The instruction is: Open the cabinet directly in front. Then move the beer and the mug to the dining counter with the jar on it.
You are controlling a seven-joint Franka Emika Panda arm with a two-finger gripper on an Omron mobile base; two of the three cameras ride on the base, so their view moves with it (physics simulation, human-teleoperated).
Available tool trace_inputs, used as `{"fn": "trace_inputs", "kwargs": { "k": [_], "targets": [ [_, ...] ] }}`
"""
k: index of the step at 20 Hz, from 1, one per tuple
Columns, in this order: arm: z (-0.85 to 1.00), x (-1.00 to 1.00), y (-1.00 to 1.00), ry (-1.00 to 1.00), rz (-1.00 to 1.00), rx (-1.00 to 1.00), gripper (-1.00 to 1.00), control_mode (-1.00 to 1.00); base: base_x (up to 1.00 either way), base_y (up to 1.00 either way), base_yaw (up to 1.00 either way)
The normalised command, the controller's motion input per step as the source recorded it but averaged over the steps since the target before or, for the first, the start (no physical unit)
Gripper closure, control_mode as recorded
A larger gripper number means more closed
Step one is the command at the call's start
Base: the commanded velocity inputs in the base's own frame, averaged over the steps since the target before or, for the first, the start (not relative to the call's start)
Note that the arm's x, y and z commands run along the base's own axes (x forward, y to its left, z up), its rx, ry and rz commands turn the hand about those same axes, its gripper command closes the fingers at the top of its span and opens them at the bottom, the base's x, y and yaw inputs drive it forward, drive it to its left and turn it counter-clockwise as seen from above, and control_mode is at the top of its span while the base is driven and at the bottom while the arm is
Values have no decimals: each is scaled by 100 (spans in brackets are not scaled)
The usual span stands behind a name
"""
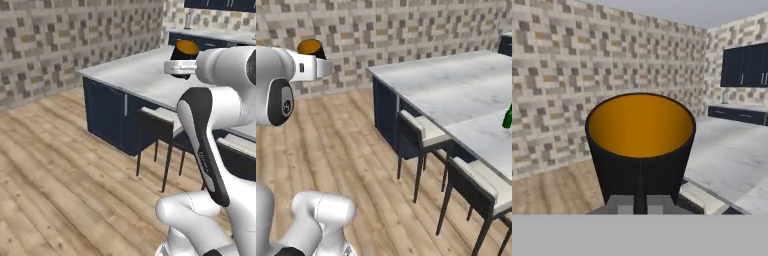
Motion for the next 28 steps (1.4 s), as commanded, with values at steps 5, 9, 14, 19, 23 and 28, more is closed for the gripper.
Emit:
{"fn": "trace_inputs", "kwargs": {
  "k": [5,9,14,19,23,28],
  "targets": [
    [0,0,0,0,0,0,100,100,55,76,-70],
    [0,0,0,0,0,0,100,100,74,71,-72],
    [0,0,0,0,0,0,100,100,78,72,-73],
    [0,0,0,0,0,0,100,100,81,63,-76],
    [0,0,0,0,0,0,100,100,78,41,-77],
    [0,0,0,0,0,0,100,100,72,12,-54]
  ]
}}
